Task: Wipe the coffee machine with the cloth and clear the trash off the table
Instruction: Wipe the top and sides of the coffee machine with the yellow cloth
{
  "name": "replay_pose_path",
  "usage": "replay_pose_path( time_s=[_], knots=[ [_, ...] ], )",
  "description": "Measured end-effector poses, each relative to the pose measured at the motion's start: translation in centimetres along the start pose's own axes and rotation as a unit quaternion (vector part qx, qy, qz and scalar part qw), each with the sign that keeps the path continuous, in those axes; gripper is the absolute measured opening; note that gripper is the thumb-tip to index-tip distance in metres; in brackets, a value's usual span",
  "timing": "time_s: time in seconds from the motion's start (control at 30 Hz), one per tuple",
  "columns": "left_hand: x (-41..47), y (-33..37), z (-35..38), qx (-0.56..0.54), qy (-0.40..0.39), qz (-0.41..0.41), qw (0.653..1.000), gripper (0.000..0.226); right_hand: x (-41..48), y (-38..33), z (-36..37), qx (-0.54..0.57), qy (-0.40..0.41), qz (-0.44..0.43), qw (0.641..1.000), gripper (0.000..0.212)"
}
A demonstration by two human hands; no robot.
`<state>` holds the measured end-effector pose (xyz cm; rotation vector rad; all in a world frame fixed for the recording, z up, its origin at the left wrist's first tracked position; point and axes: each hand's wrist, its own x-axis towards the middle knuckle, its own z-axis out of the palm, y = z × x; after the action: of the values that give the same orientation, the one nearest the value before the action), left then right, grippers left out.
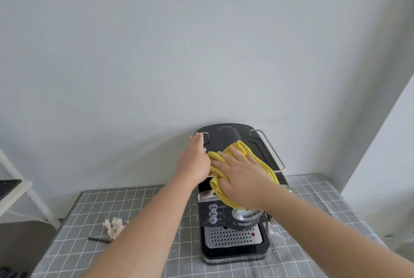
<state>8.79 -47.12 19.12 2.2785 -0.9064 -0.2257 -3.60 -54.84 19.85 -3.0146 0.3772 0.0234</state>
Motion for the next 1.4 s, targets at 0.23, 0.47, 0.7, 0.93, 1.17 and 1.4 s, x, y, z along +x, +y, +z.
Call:
replay_pose_path(
  time_s=[0.23,0.47,0.7,0.93,1.17,1.4],
  knots=[
    [0.1,-0.5,0.1,0.014,-0.015,0.001,1.0,0.054,9.7,2.1,-0.8,0.046,-0.001,0.19,0.981,0.065],
    [0.3,-0.6,0.1,0.036,-0.013,0.005,0.999,0.053,13.7,4.2,-2.1,0.061,-0.031,0.048,0.996,0.05],
    [0.0,-0.5,0.0,0.034,0.016,-0.02,0.999,0.053,11.1,3.2,-1.0,0.041,0.006,0.173,0.984,0.06],
    [0.8,-0.9,0.4,0.025,0.018,-0.008,0.999,0.052,-1.5,-0.9,0.2,-0.01,0.01,0.106,0.994,0.056],
    [0.7,-0.9,0.5,0.043,0.006,-0.013,0.999,0.051,2.3,-0.7,-0.1,0.0,-0.015,0.157,0.987,0.057],
    [0.3,-0.1,0.0,0.076,0.008,-0.03,0.997,0.049,-4.4,0.0,2.5,0.041,0.151,0.012,0.988,0.054]
  ],
)
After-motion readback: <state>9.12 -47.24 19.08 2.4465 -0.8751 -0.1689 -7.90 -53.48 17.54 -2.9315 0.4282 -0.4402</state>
